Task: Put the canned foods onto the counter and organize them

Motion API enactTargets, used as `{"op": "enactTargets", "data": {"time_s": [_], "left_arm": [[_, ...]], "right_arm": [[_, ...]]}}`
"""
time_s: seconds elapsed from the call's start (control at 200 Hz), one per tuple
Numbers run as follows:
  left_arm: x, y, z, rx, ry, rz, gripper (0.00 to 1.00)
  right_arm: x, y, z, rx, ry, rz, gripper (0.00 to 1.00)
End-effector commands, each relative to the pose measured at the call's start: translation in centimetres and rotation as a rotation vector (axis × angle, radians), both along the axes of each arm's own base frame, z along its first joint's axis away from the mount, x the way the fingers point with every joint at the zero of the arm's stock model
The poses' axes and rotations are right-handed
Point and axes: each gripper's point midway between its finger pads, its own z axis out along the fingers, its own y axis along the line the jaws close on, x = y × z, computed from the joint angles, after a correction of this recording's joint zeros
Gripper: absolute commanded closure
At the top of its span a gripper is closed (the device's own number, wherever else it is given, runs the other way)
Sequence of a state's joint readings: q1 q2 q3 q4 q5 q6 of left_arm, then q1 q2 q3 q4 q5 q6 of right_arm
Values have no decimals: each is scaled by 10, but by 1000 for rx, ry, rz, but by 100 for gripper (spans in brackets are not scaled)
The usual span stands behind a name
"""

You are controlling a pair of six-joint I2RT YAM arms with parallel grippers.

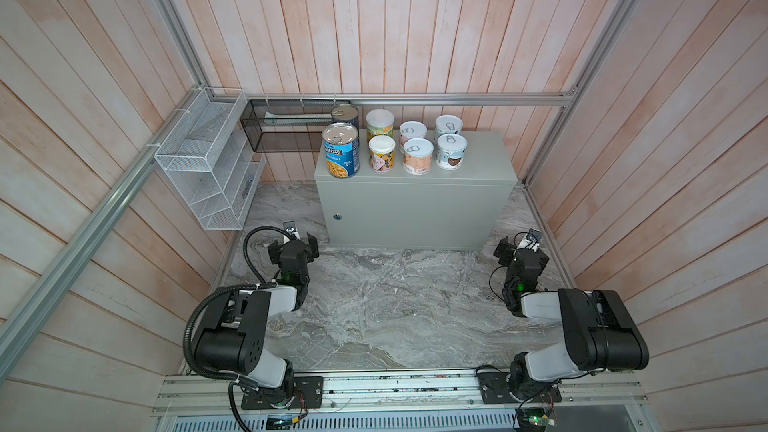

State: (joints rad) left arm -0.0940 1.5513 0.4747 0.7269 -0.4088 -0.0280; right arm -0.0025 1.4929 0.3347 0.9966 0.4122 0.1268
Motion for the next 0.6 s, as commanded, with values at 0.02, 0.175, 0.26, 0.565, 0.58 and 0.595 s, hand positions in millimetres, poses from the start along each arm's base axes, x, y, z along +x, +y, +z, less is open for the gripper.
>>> {"op": "enactTargets", "data": {"time_s": [0.02, 0.175, 0.26, 0.565, 0.58, 0.595], "left_arm": [[10, 0, 13, -28, -62, -27, 0], [9, -1, 13, -31, -65, -39, 0], [9, -1, 13, -31, -66, -38, 0], [-17, -7, 19, -93, -193, -153, 0], [-19, -7, 17, -89, -199, -156, 0], [-19, -7, 19, -83, -219, -158, 0]], "right_arm": [[3, 8, 7, 4, -35, 49, 2], [1, 8, 8, 5, -42, 51, 2], [1, 8, 7, 4, -38, 52, 2], [-6, 31, 4, -27, -76, 195, 2], [-7, 30, 6, -25, -95, 188, 2], [-8, 30, 6, -26, -106, 186, 2]]}}
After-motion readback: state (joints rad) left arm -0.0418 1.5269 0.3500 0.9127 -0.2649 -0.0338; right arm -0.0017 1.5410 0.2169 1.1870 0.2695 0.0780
